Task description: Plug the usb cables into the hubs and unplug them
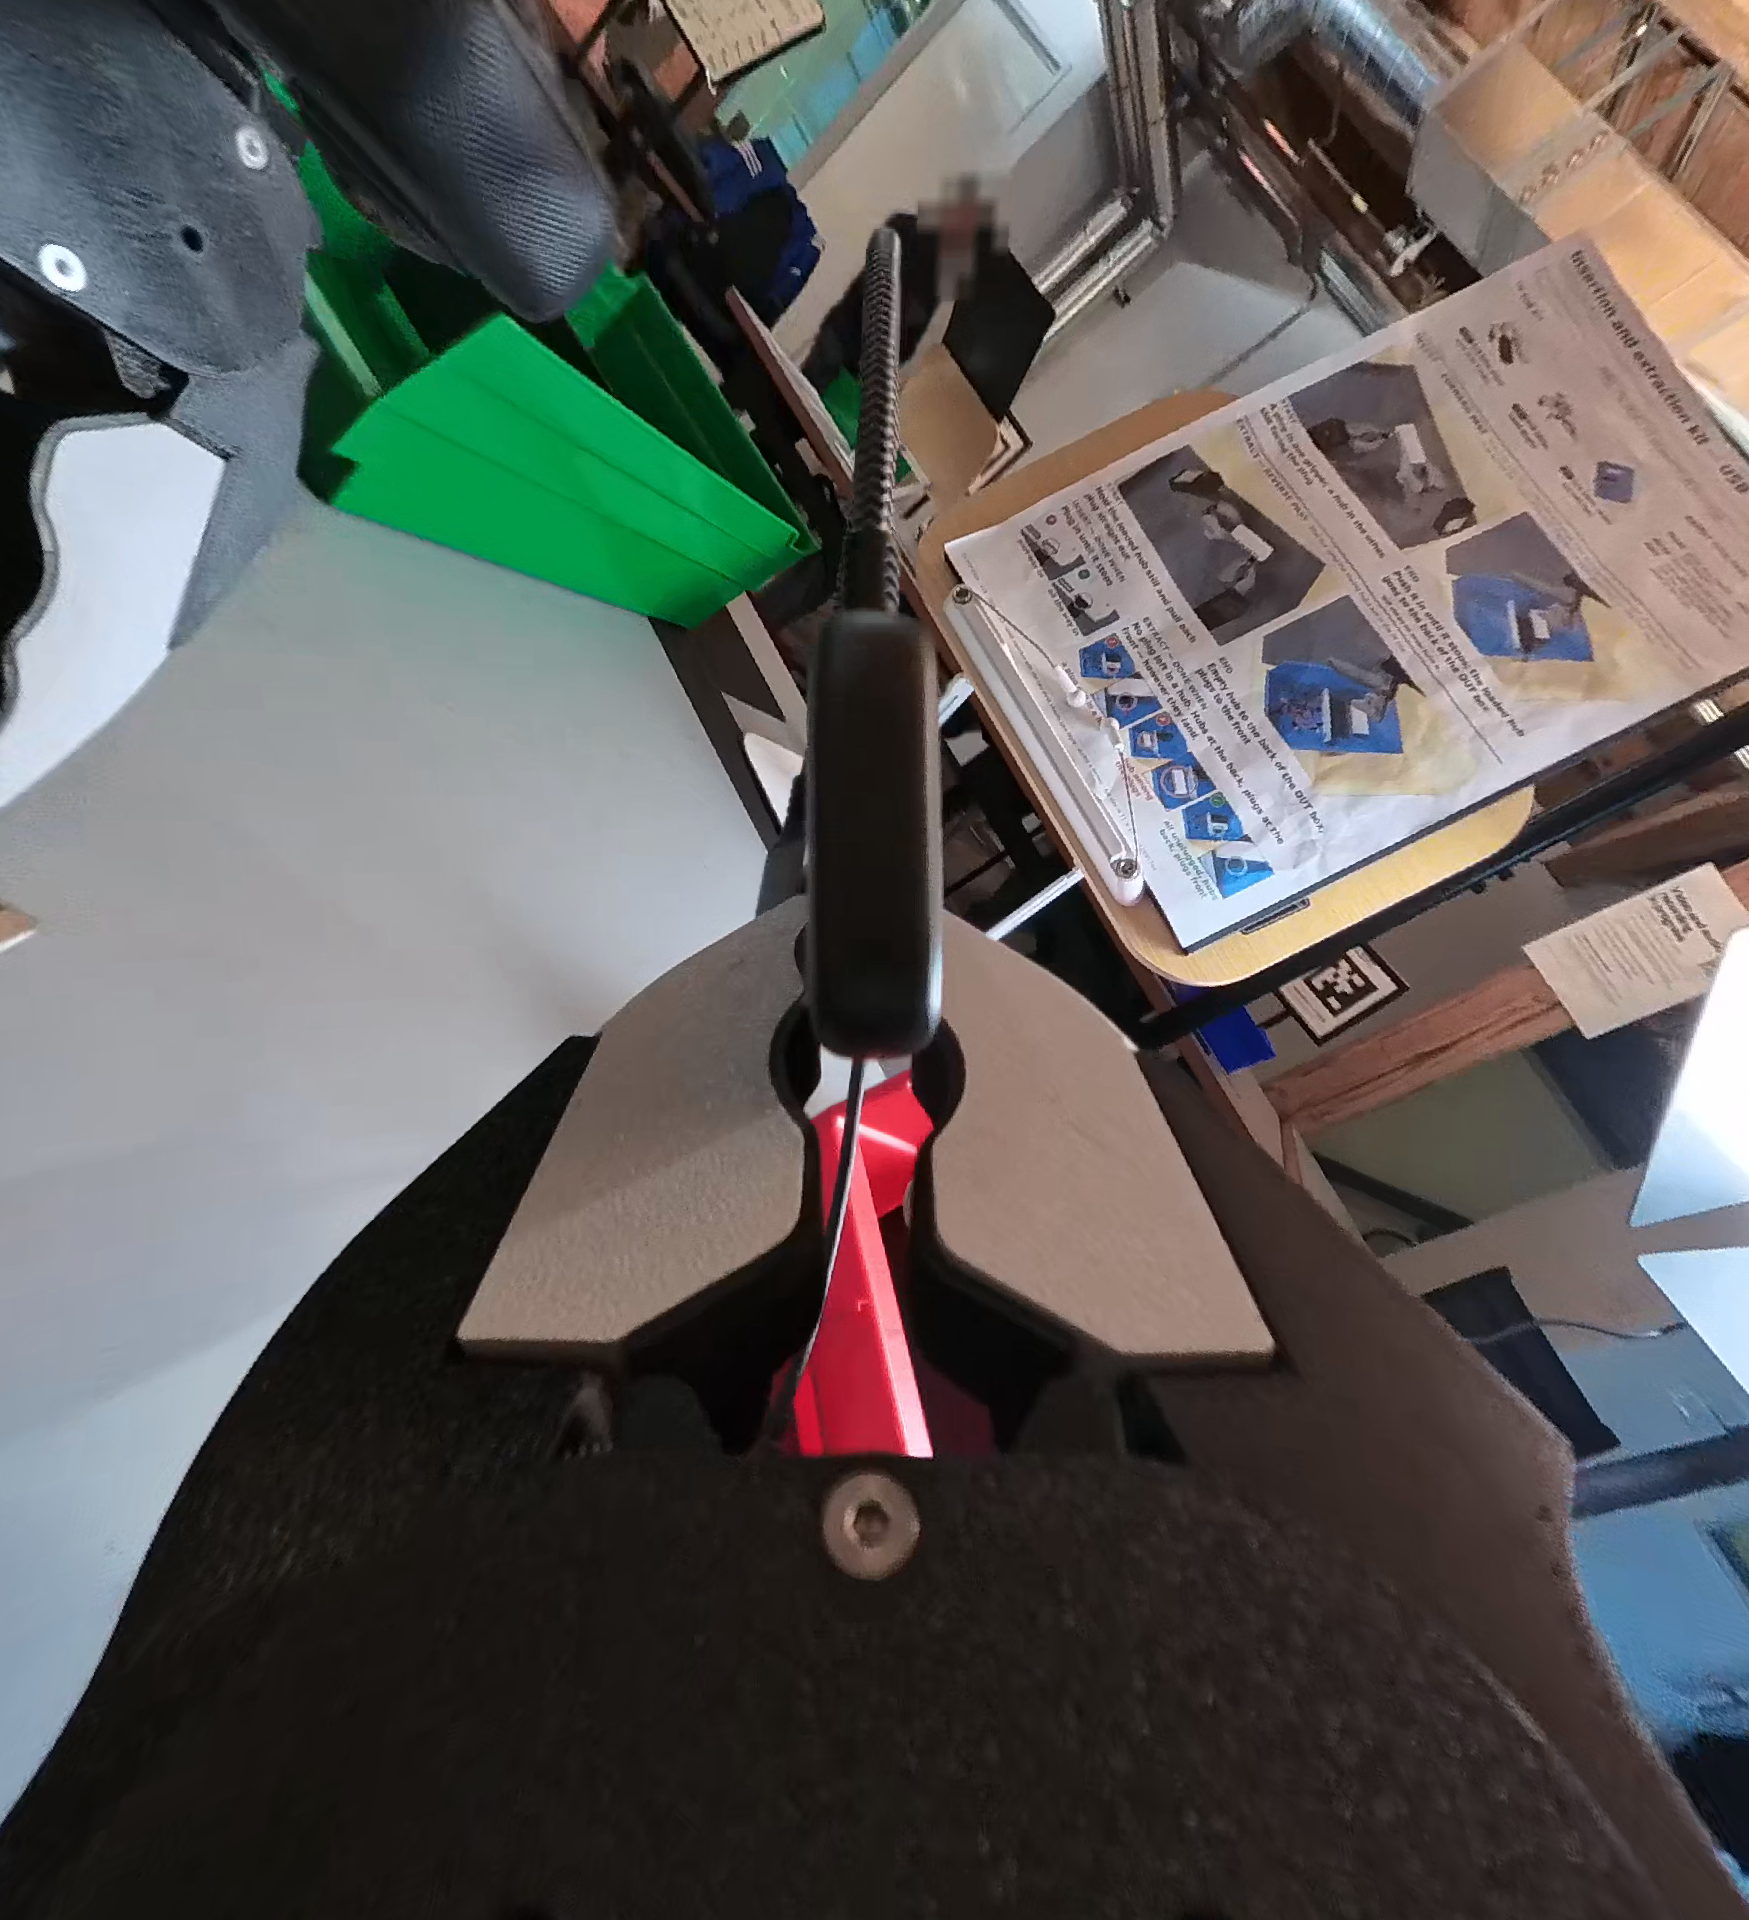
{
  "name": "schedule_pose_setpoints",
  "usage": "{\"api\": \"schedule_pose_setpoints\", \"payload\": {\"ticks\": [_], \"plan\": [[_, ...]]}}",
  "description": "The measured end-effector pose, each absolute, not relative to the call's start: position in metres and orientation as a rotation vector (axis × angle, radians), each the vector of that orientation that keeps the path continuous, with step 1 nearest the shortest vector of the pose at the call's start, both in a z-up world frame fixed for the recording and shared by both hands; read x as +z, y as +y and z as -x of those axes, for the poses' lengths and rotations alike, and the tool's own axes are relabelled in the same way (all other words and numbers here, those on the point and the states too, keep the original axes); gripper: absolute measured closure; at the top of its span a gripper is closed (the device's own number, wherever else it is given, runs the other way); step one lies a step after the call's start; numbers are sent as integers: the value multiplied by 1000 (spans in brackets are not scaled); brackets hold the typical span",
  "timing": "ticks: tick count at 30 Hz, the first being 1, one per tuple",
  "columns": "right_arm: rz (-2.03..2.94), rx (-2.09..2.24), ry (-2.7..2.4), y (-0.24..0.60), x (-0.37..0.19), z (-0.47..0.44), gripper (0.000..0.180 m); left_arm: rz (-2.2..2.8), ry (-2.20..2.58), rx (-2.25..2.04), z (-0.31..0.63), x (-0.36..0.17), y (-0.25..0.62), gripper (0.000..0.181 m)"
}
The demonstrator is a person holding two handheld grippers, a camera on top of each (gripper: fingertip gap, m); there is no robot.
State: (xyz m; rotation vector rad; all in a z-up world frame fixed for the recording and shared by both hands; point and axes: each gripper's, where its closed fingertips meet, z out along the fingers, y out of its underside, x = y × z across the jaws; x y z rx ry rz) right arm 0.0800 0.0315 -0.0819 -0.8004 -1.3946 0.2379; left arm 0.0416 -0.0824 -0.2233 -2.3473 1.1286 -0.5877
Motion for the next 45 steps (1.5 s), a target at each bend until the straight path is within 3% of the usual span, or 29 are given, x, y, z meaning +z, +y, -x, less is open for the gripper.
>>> {"api": "schedule_pose_setpoints", "payload": {"ticks": [5, 15, 23, 32, 36, 42, 45], "plan": [[773, 296, -1386, 24, -78, -80, 168, 2259, 1272, -570, -41, -219, -111, 175], [789, 310, -1370, 26, -77, -80, 168, 2157, 1277, -444, 0, -204, -135, 160], [807, 328, -1356, 28, -76, -82, 168, 2175, 1514, -252, 23, -222, -138, 156], [781, 391, -1347, 22, -71, -85, 168, 2193, 1601, -390, 6, -225, -139, 177], [750, 477, -1343, 11, -65, -85, 168, 2172, 1474, -669, -14, -208, -161, 178], [742, 522, -1352, 3, -65, -82, 168, 2012, 1119, -1438, -31, -125, -195, 179], [744, 522, -1357, 2, -66, -81, 168, 2123, 814, -1479, -13, -135, -163, 181]]}}
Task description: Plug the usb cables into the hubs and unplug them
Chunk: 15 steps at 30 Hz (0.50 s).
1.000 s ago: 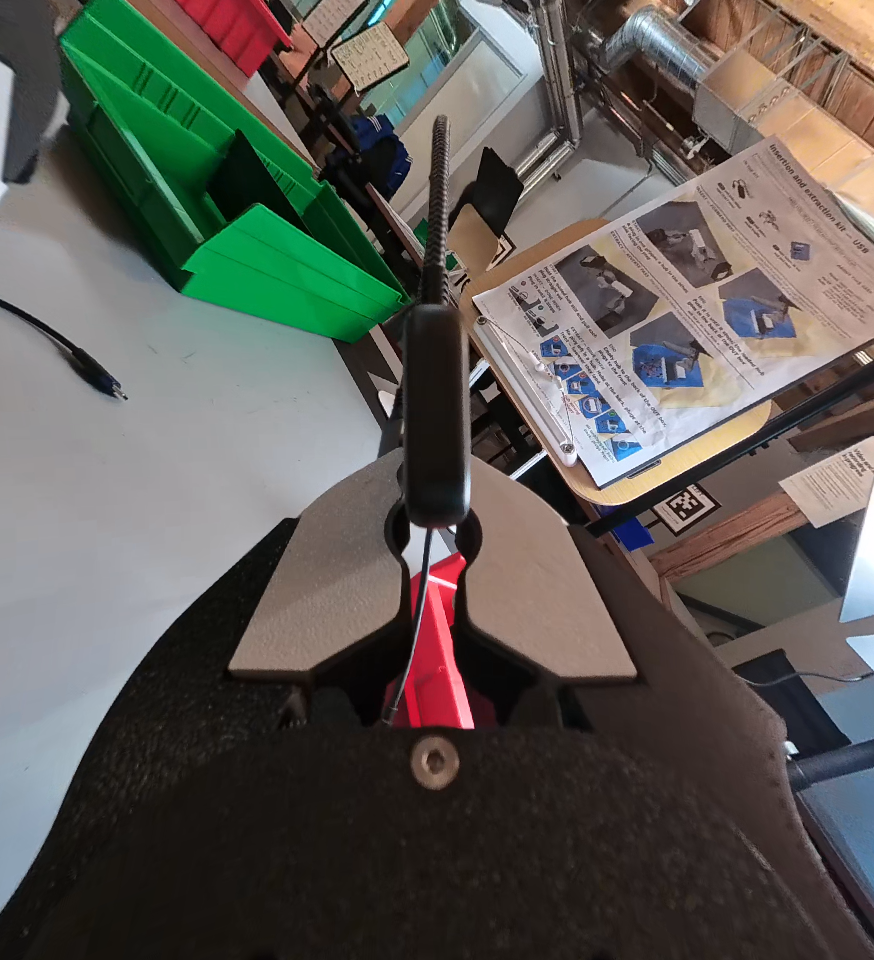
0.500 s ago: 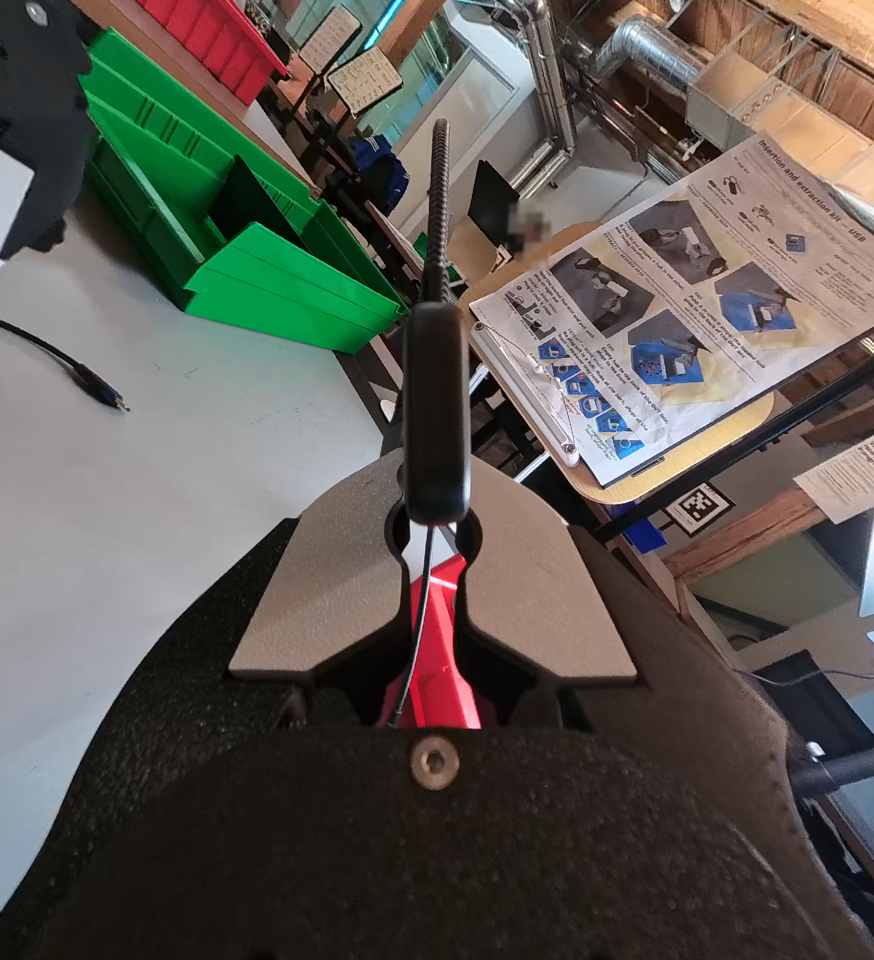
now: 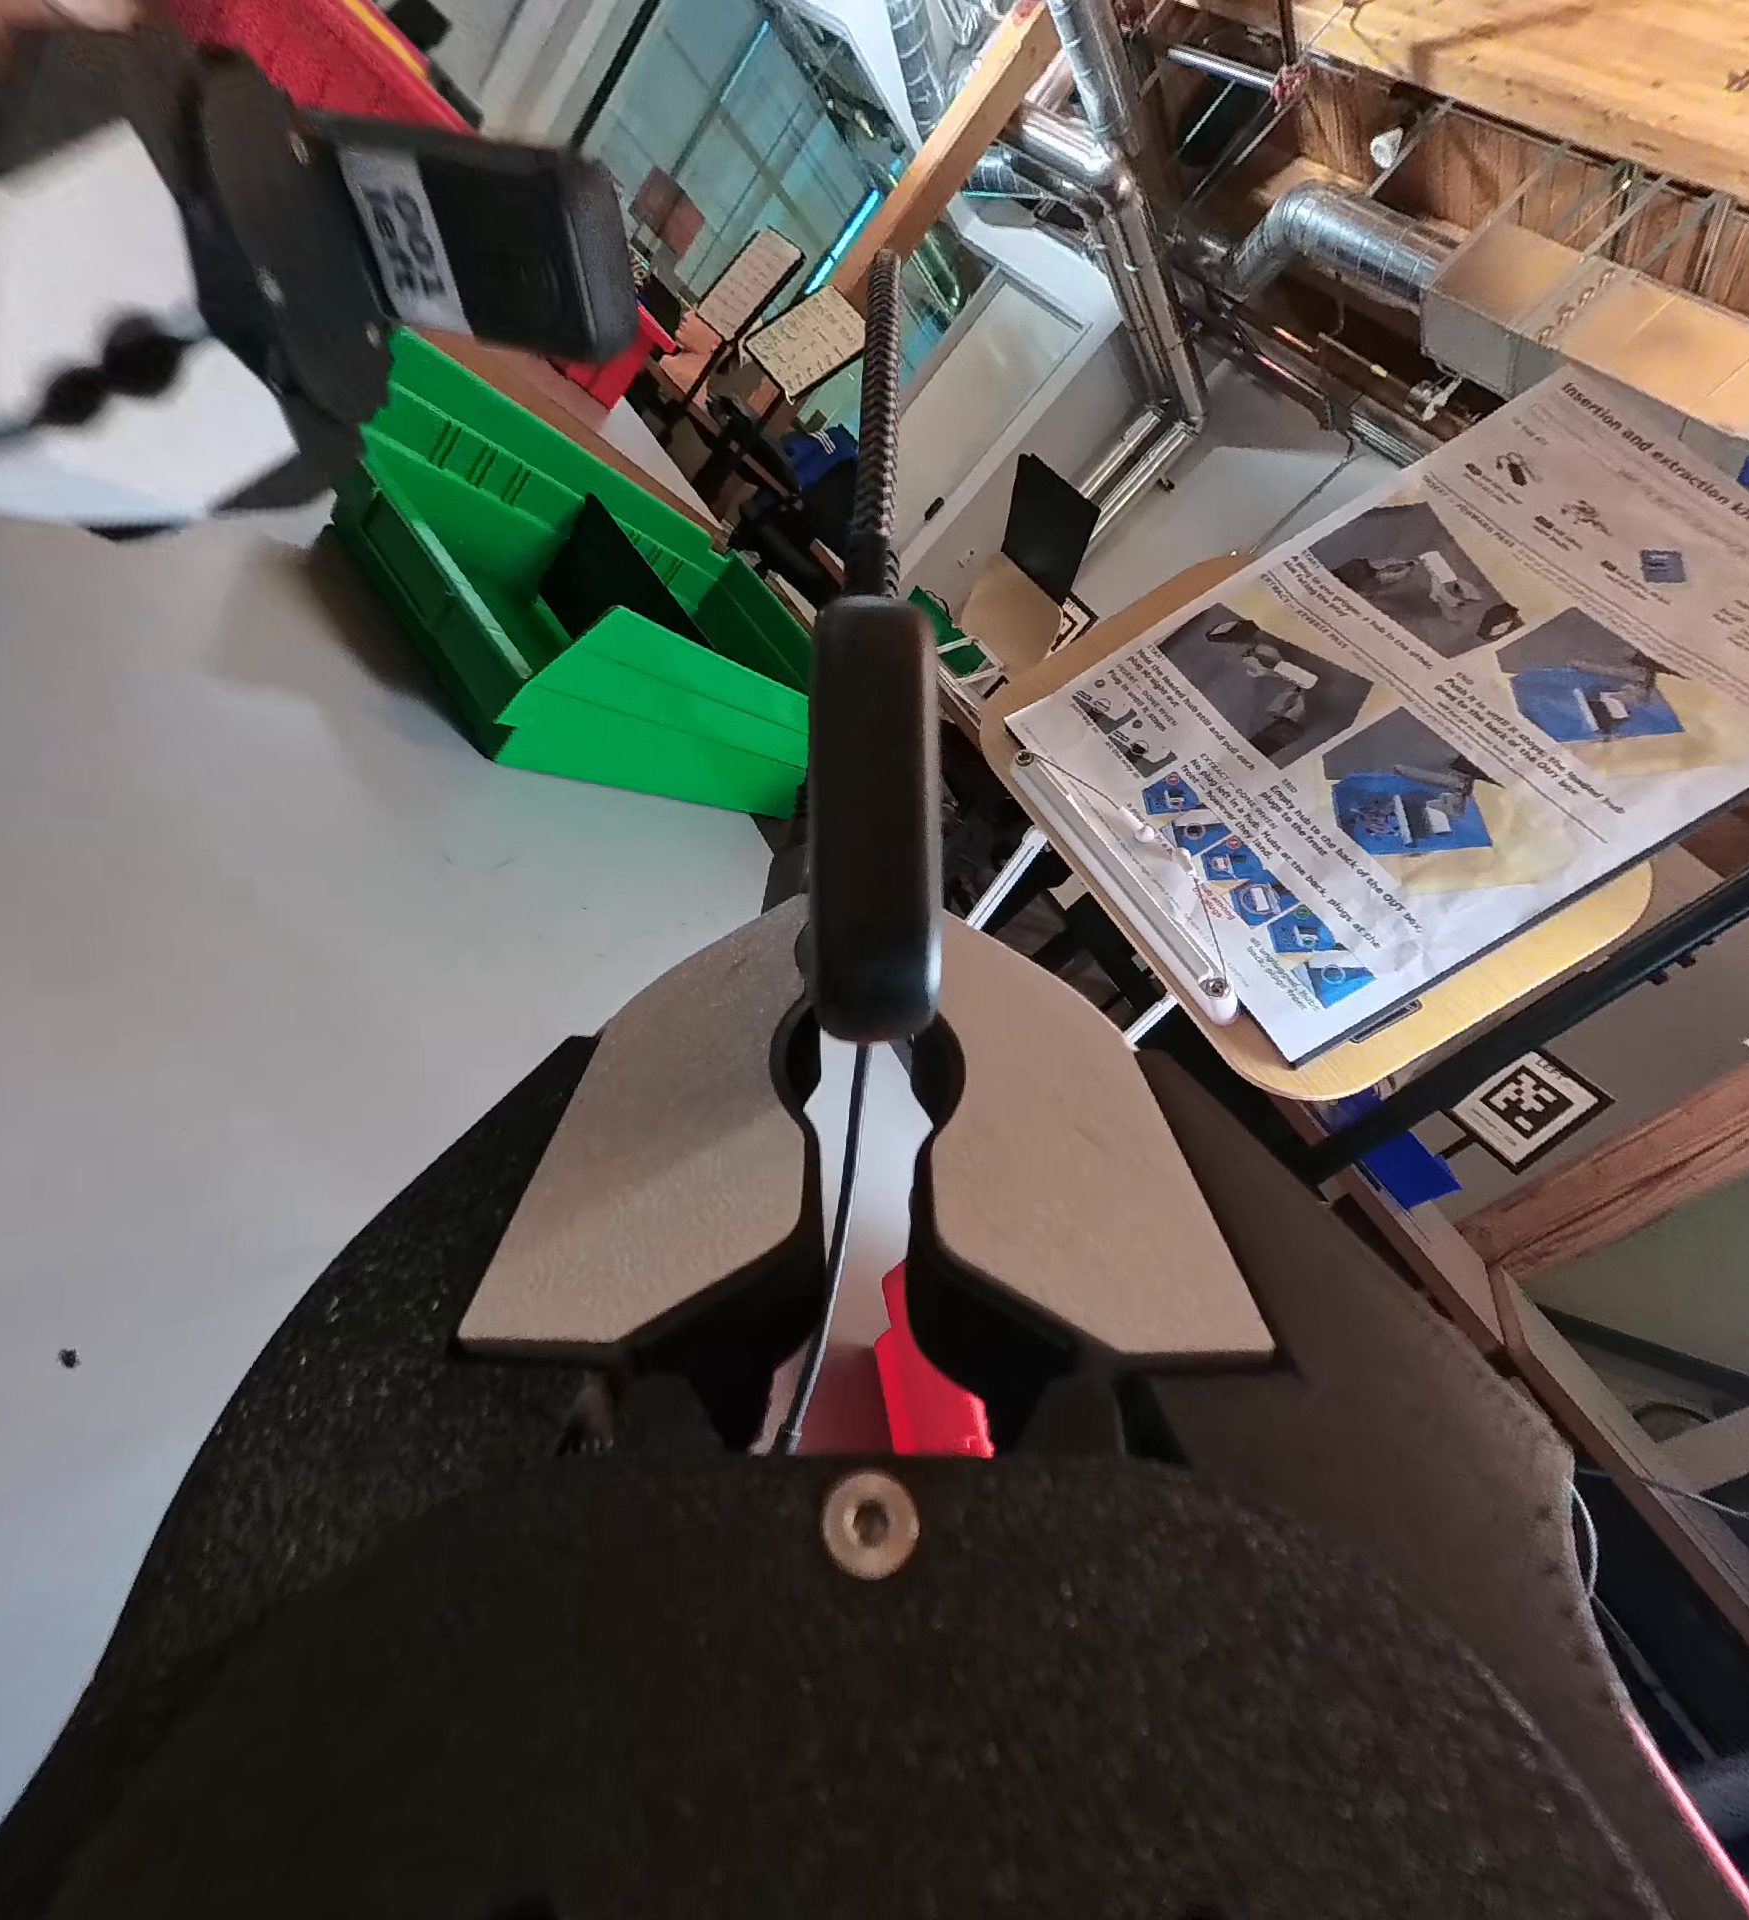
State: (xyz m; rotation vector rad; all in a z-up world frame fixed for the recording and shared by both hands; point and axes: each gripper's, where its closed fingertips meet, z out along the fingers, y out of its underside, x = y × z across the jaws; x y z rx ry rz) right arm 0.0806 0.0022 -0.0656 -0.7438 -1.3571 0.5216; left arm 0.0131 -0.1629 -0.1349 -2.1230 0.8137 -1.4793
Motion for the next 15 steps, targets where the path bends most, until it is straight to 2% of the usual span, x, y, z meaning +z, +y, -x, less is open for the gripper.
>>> {"api": "schedule_pose_setpoints", "payload": {"ticks": [5, 15], "plan": [[752, 535, -1353, 3, -65, -83, 168, 2175, 578, -1326, 17, -159, -113, 179], [793, 621, -1332, 8, -65, -85, 168, 2018, 1192, -923, -2, -177, -151, 164]]}}
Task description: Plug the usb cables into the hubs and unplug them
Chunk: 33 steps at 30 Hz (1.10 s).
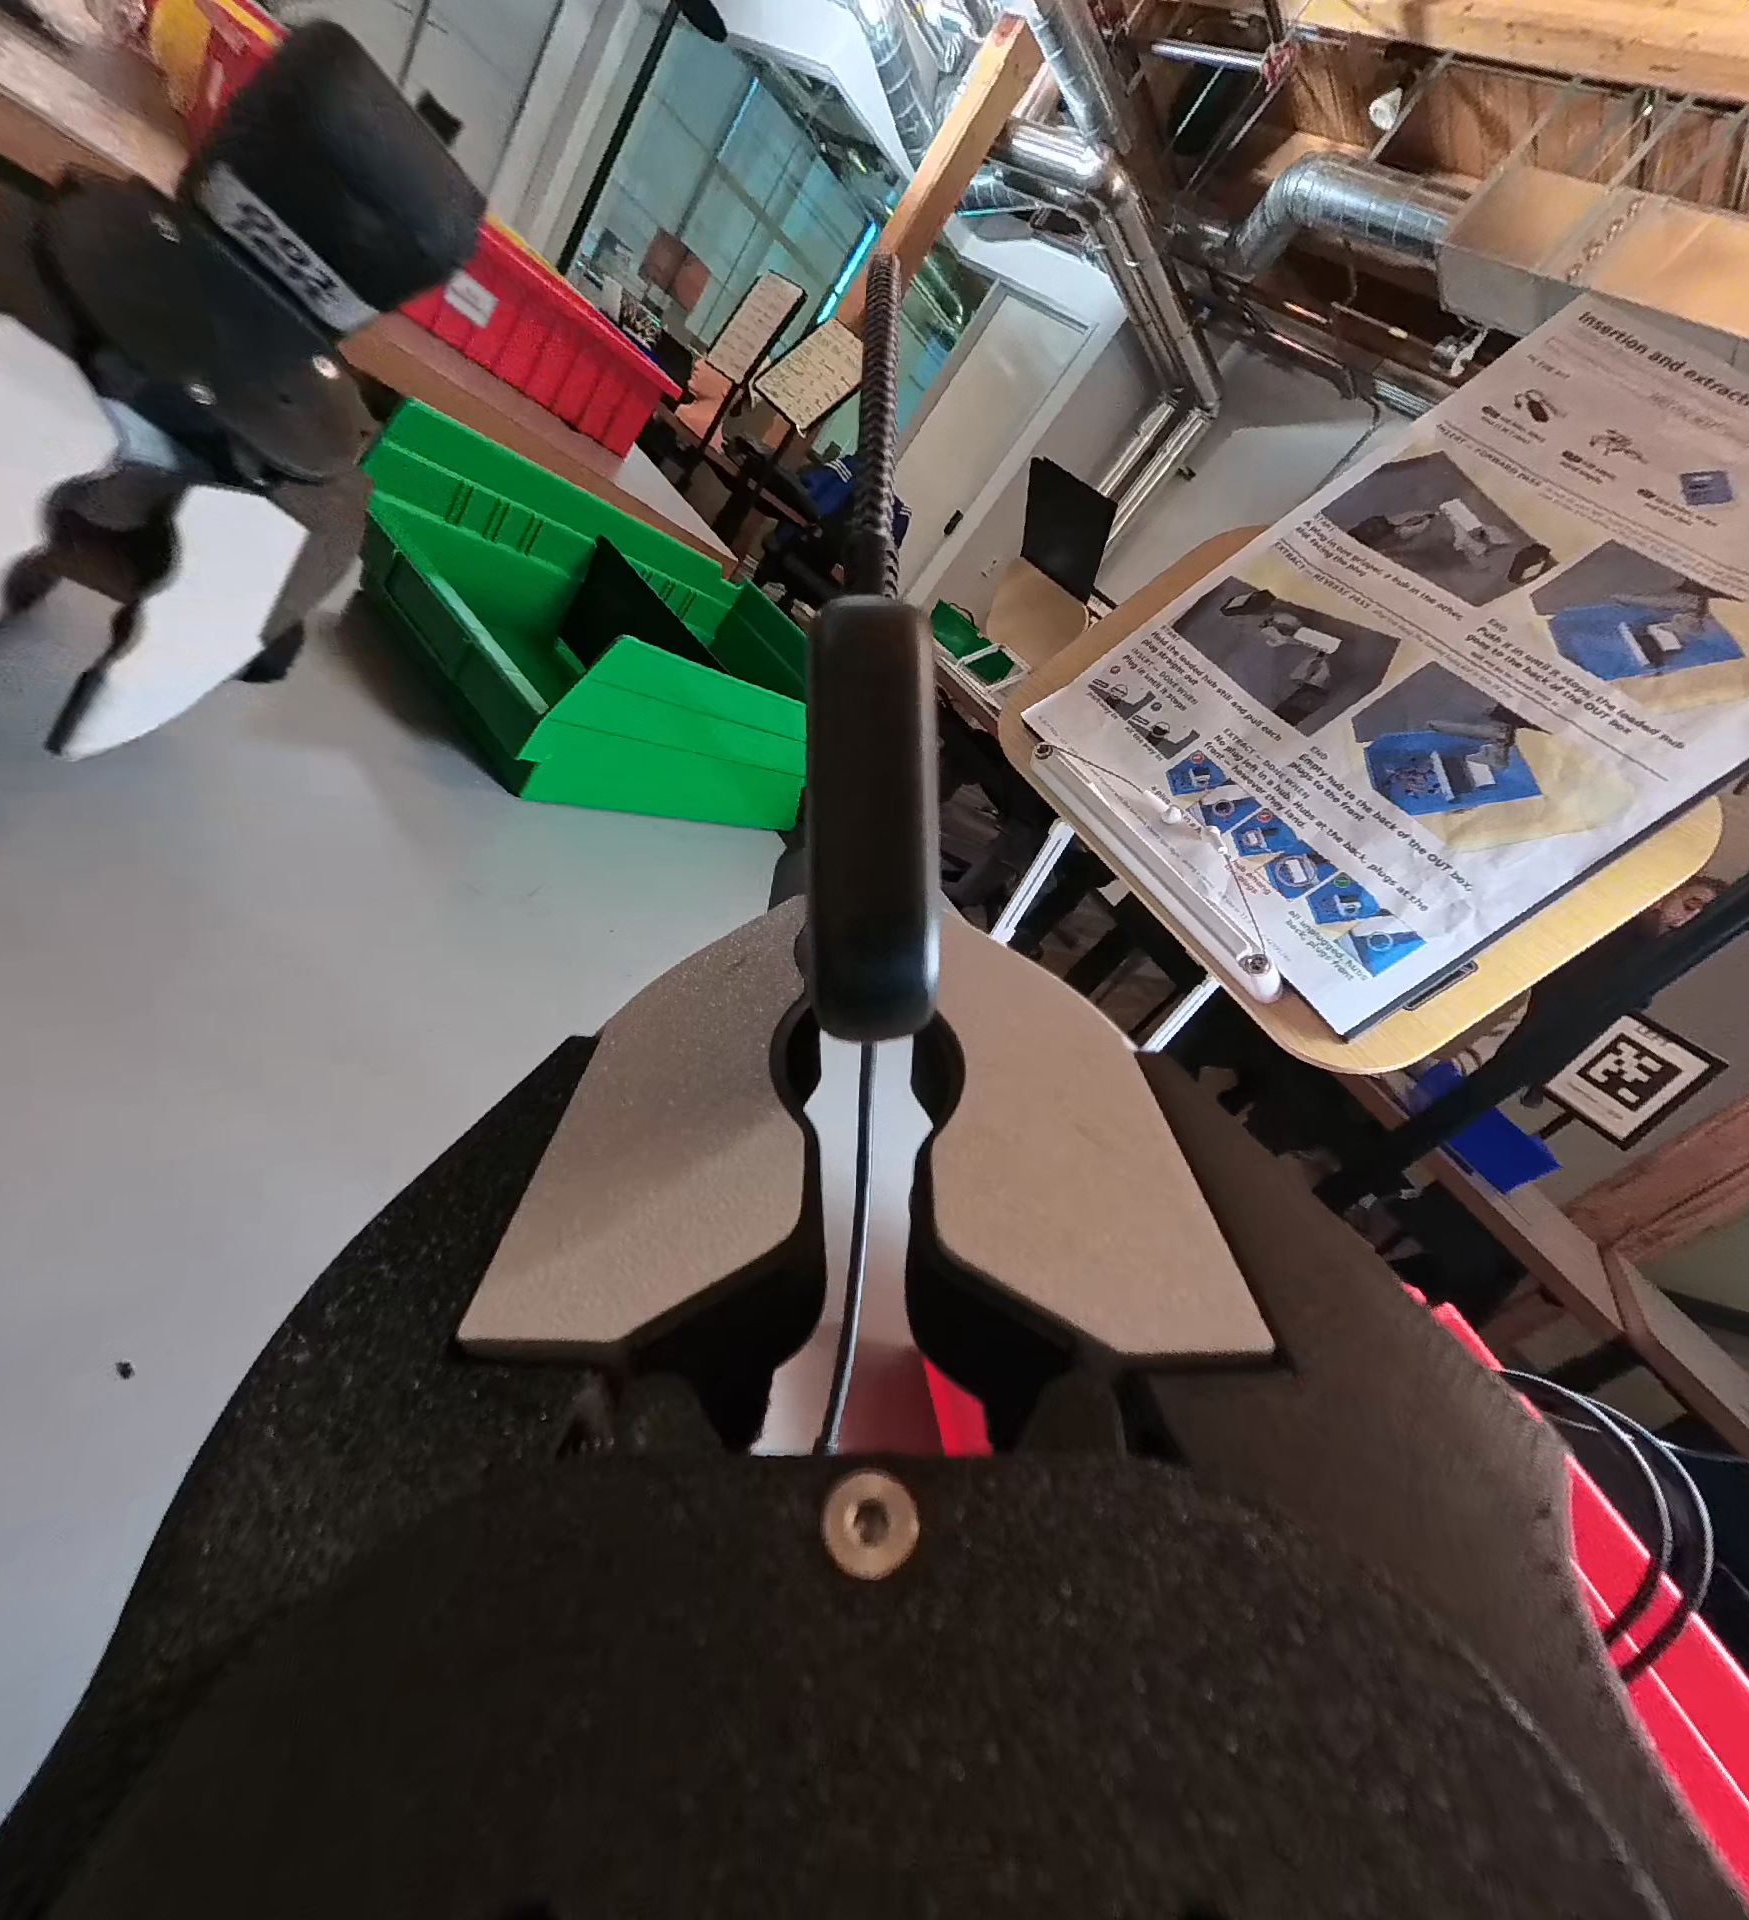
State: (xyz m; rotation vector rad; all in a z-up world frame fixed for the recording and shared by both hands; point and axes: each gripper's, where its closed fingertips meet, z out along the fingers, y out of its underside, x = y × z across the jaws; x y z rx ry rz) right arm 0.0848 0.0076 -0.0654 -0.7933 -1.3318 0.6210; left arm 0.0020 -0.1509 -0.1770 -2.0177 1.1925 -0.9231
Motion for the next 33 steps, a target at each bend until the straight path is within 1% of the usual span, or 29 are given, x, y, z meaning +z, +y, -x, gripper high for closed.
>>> {"api": "schedule_pose_setpoints", "payload": {"ticks": [8, 14, 19, 25, 26, 27, 30, 33], "plan": [[822, 616, -1341, 11, -71, -81, 168, 1919, 1666, -671, -21, -205, -186, 151], [847, 625, -1327, 16, -71, -85, 168, 1730, 2106, -549, -42, -213, -215, 149], [862, 634, -1327, 19, -72, -87, 168, 1632, 2326, -529, -46, -221, -230, 149], [857, 624, -1331, 19, -70, -88, 168, 1588, 2349, -667, -64, -223, -232, 160], [858, 624, -1331, 19, -70, -89, 168, 1599, 2331, -688, -67, -224, -231, 164], [859, 624, -1330, 19, -70, -89, 168, 1614, 2300, -702, -70, -224, -229, 169], [865, 624, -1323, 21, -69, -91, 168, 1716, 2177, -719, -73, -225, -217, 174], [868, 625, -1314, 22, -67, -91, 168, 1875, 2002, -632, -64, -225, -194, 177]]}}
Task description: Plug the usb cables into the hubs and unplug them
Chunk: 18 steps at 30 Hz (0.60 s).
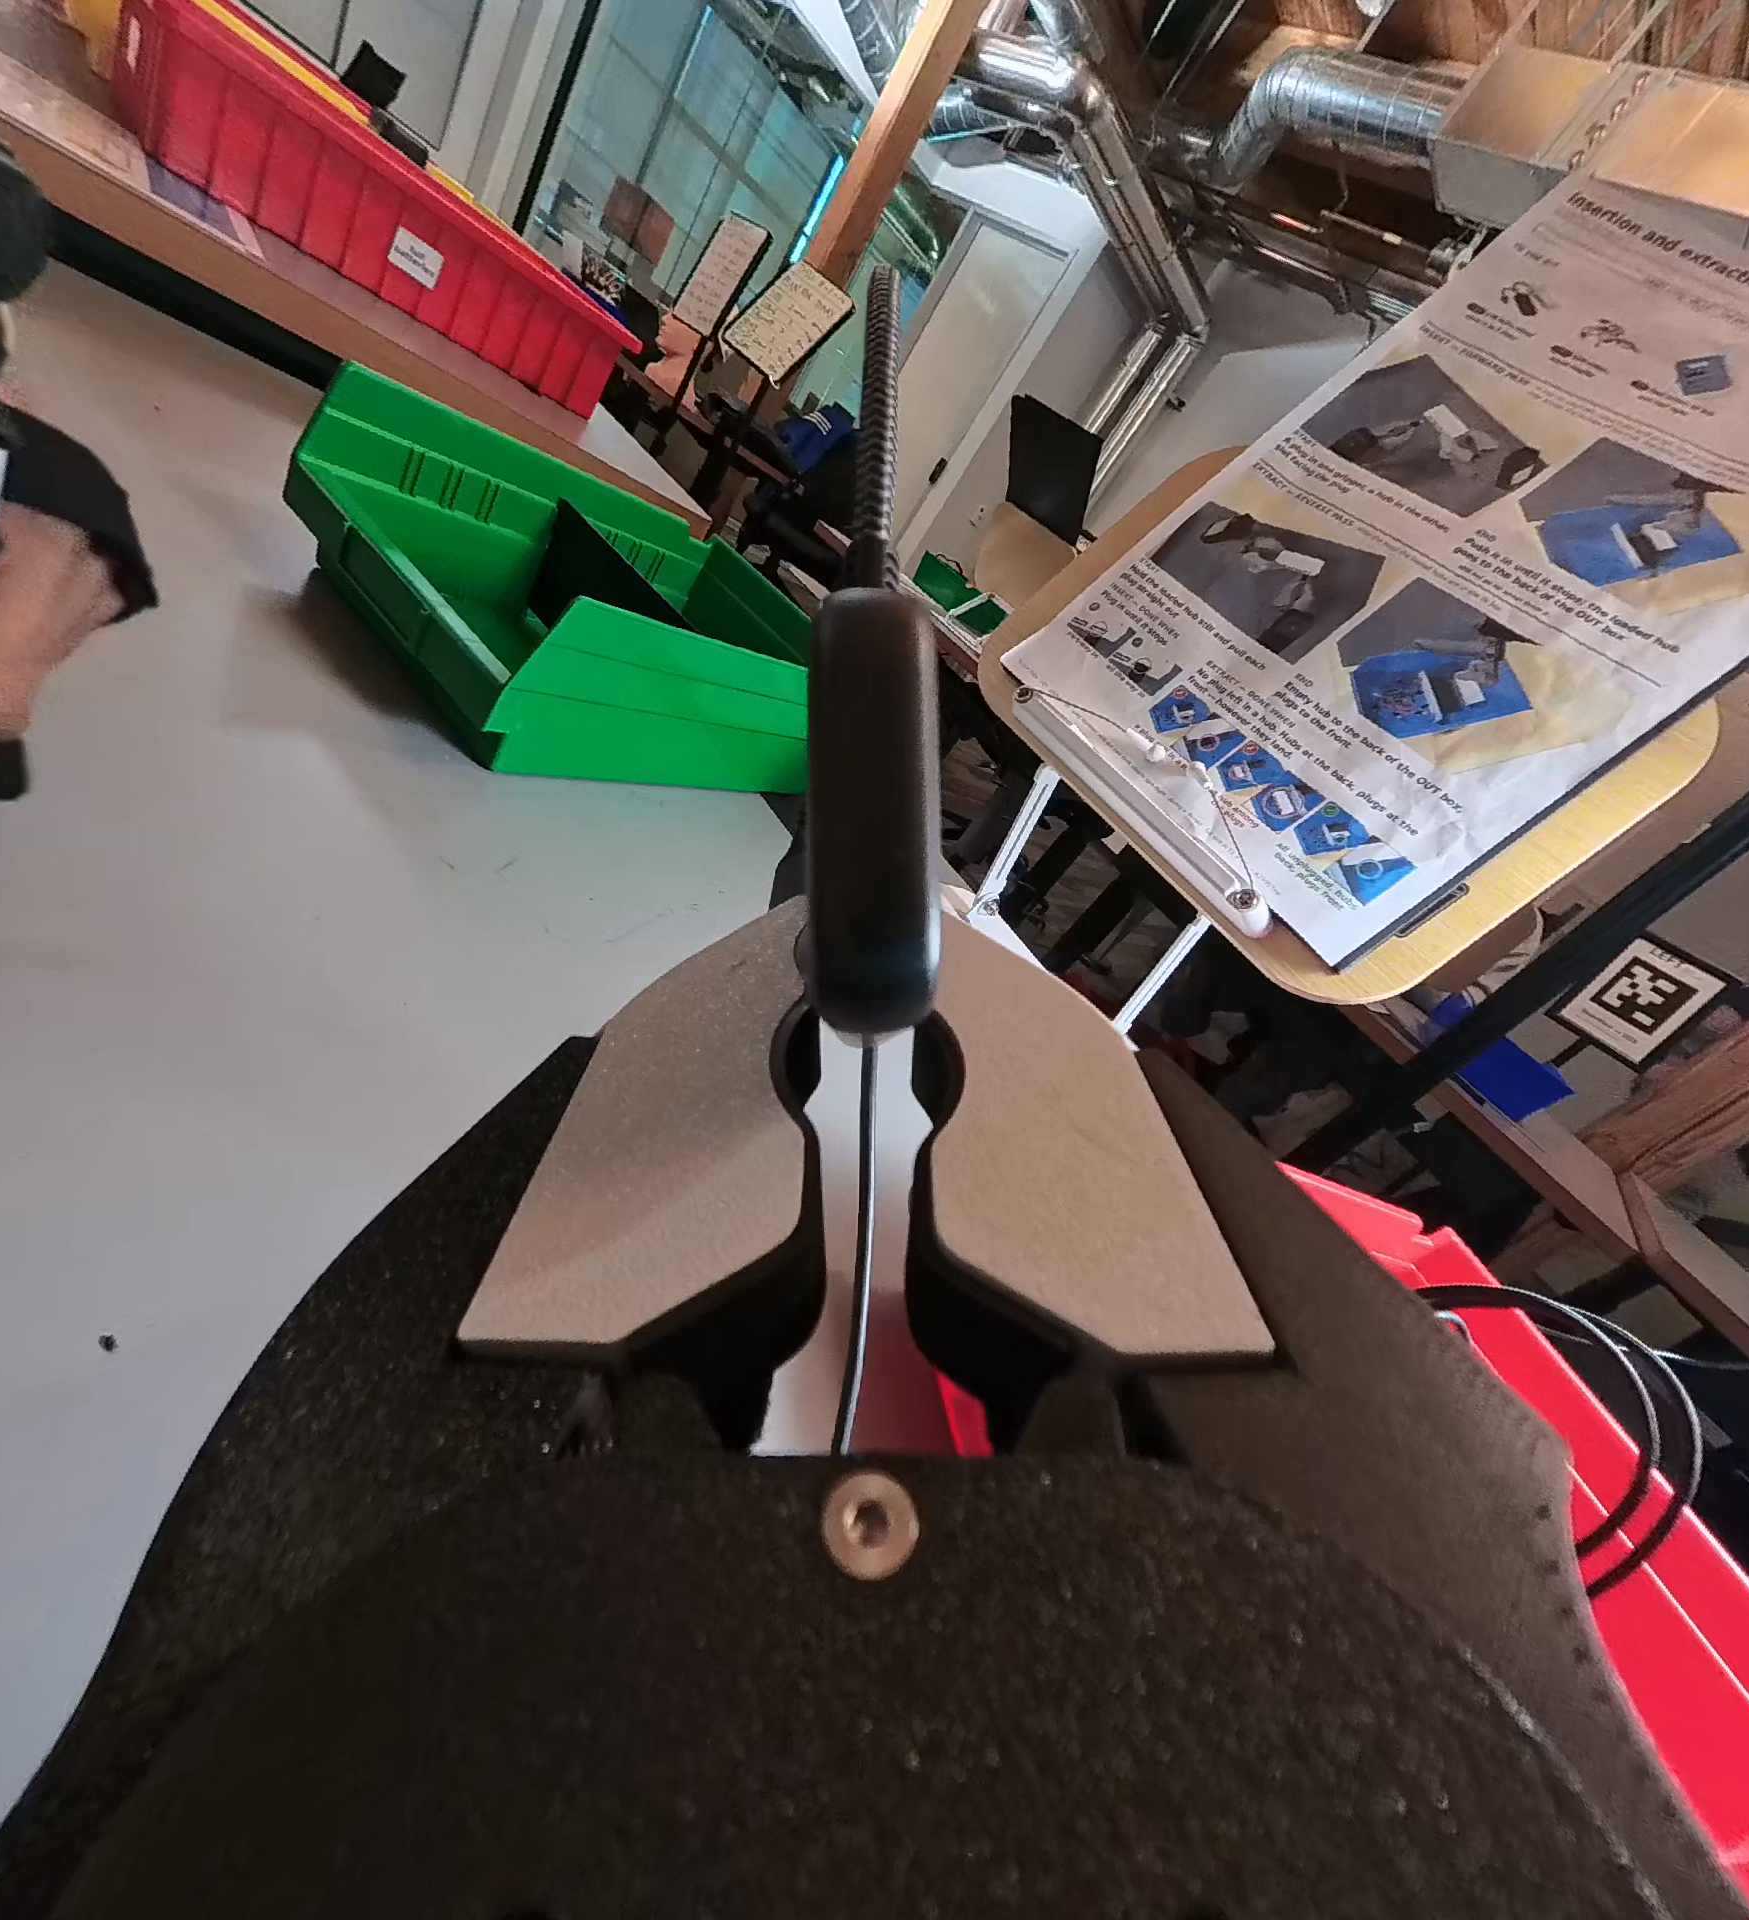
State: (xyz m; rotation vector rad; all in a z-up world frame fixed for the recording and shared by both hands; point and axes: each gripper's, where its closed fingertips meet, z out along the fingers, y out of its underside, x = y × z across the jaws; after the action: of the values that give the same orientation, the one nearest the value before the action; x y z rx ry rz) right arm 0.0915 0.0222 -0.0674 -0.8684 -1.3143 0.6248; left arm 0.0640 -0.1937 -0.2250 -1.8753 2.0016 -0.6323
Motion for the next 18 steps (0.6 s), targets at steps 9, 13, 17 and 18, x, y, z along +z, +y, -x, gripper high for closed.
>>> {"api": "schedule_pose_setpoints", "payload": {"ticks": [9, 13, 17, 18], "plan": [[882, 637, -1301, 24, -67, -91, 168, 2173, 1381, -598, -15, -214, -148, 173], [881, 641, -1296, 24, -66, -92, 168, 2150, 1249, -698, -21, -210, -147, 164], [875, 650, -1299, 22, -65, -92, 168, 2141, 1311, -668, -24, -221, -146, 160], [874, 653, -1299, 22, -65, -92, 168, 2134, 1329, -652, -24, -223, -144, 160]]}}
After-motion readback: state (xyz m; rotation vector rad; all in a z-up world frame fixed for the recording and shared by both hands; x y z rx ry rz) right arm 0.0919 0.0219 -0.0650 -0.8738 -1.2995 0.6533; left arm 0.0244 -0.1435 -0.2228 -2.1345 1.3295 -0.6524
